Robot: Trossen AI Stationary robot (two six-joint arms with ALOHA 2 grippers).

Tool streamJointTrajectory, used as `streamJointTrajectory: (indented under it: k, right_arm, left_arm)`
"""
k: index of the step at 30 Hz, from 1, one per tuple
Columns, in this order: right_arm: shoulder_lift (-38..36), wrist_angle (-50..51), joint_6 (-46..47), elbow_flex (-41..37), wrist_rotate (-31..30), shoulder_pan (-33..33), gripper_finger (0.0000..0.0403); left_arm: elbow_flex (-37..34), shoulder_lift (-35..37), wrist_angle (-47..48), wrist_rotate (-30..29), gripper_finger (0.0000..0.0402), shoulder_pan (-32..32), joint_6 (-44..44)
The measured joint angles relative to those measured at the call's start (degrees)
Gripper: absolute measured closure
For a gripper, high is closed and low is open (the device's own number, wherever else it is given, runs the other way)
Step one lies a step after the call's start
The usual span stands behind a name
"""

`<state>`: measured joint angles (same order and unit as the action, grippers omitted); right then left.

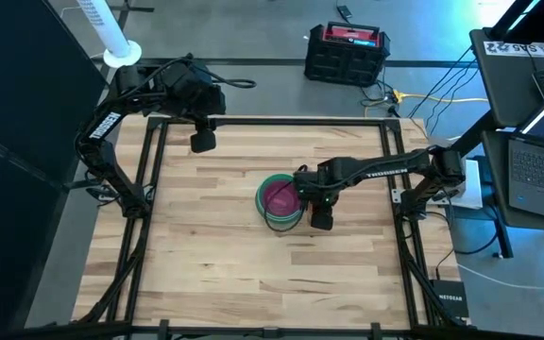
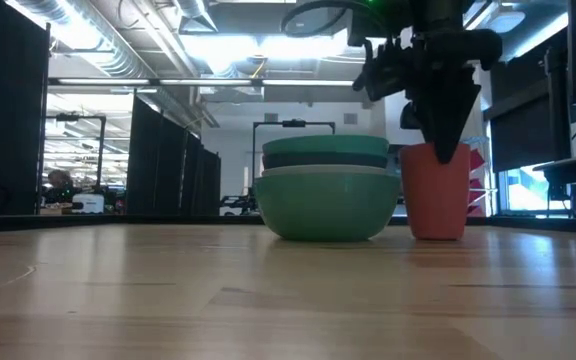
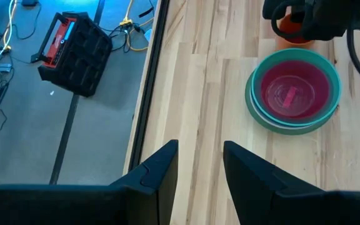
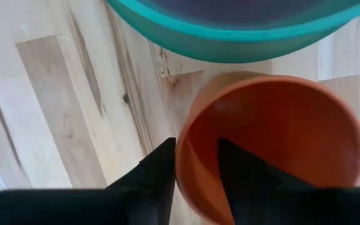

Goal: Nest bowls inside each other
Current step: Move the orange cup to the center of the table, then return to Home Position

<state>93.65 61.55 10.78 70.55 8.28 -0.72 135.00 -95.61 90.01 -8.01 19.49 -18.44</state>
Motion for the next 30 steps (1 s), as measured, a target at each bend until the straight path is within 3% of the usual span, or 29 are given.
streamJointTrajectory:
  k: [10,17,20,23,25,30]
  right_arm:
    - [-5.0,5.0,1.0,1.9,0.7,0.0,0.0295]
    - [-13.5,8.2,2.7,9.7,-5.6,-0.1,0.0296]
    - [-19.0,8.6,4.6,13.0,-9.1,-0.1,0.0327]
    - [-26.1,8.3,7.3,15.4,-14.3,-0.1,0.0387]
    - [-32.2,7.4,8.4,15.7,-17.1,-0.1,0.0394]
    - [-48.3,3.1,8.2,13.2,-20.3,-0.1,0.0397]
  left_arm:
    - [0.0,0.0,0.0,0.0,0.0296,0.0,0.0]
    - [-0.1,0.4,0.0,0.0,0.0382,0.3,-0.9]
    - [-0.1,2.3,-0.2,1.1,0.0398,1.5,-1.8]
    - [-0.1,6.6,-0.3,7.7,0.0401,5.7,-1.4]
    - [-0.2,9.9,-0.4,14.4,0.0401,9.4,-1.0]
    - [-5.5,17.4,-5.5,24.4,0.0401,14.8,3.4]
